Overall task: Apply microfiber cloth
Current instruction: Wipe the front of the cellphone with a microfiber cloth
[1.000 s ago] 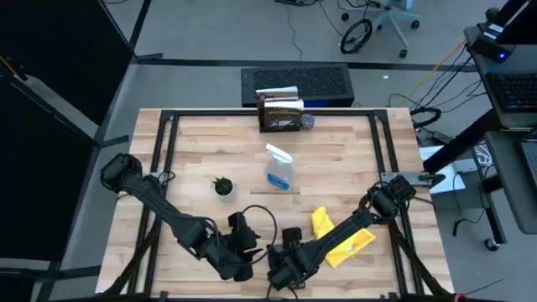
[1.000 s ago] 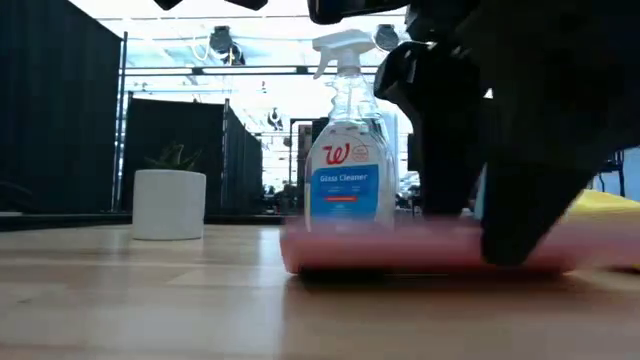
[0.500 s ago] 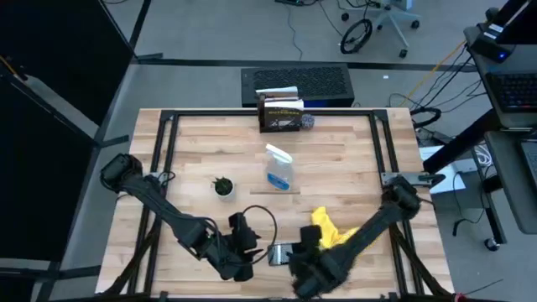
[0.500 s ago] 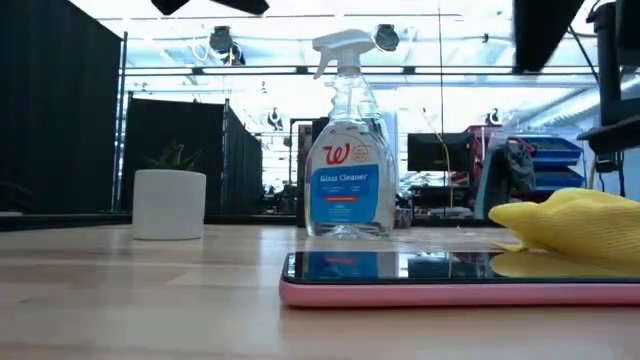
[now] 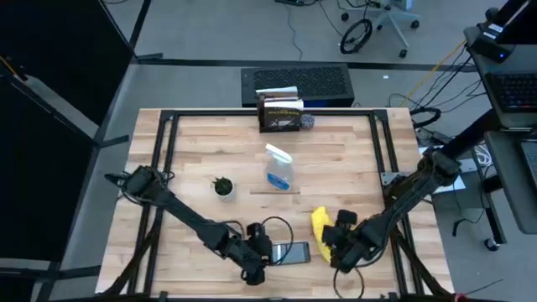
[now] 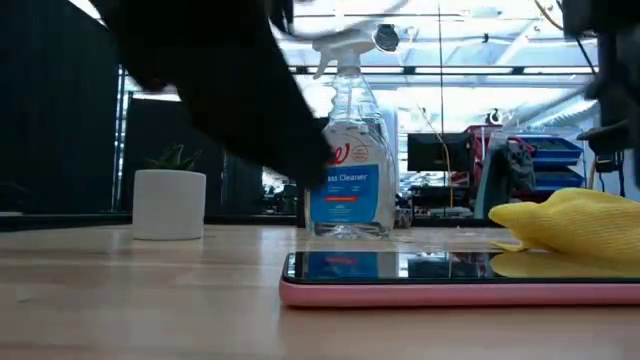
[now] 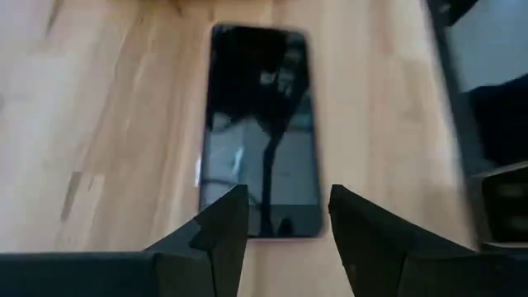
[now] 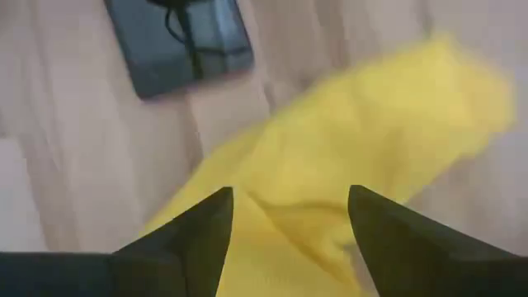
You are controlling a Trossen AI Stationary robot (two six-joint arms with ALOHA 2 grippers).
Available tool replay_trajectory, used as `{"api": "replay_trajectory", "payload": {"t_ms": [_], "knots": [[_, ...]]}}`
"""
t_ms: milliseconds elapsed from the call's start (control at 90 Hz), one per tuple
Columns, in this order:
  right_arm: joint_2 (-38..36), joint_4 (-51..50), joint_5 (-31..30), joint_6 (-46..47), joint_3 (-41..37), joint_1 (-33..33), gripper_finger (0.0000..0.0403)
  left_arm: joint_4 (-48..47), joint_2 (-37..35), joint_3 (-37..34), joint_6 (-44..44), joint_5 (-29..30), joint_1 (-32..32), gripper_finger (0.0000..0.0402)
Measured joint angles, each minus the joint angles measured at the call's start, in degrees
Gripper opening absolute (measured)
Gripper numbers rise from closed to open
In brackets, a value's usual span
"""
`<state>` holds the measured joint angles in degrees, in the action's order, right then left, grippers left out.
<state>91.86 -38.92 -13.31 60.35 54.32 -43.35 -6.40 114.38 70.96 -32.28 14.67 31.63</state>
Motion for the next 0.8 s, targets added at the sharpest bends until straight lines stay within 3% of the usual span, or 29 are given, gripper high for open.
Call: {"api": "replay_trajectory", "payload": {"t_ms": [122,511,644,800], "knots": [[-0.7,7.7,1.3,1.8,-4.5,-0.2,0.0224,-0.1,1.6,0.0,-0.3,-3.2,-0.5,0.0154],[8.1,11.8,-2.3,-5.1,-5.9,-0.3,0.0215,2.0,1.6,0.0,1.5,-2.7,-0.5,0.0154],[8.2,13.4,-2.7,-6.8,-5.9,-0.3,0.0171,2.2,2.2,0.1,1.3,-2.2,-0.5,0.0154],[8.0,15.5,-2.8,-8.5,-6.1,0.1,0.0076,2.6,4.7,0.3,1.5,-1.5,-0.8,0.0133]]}}
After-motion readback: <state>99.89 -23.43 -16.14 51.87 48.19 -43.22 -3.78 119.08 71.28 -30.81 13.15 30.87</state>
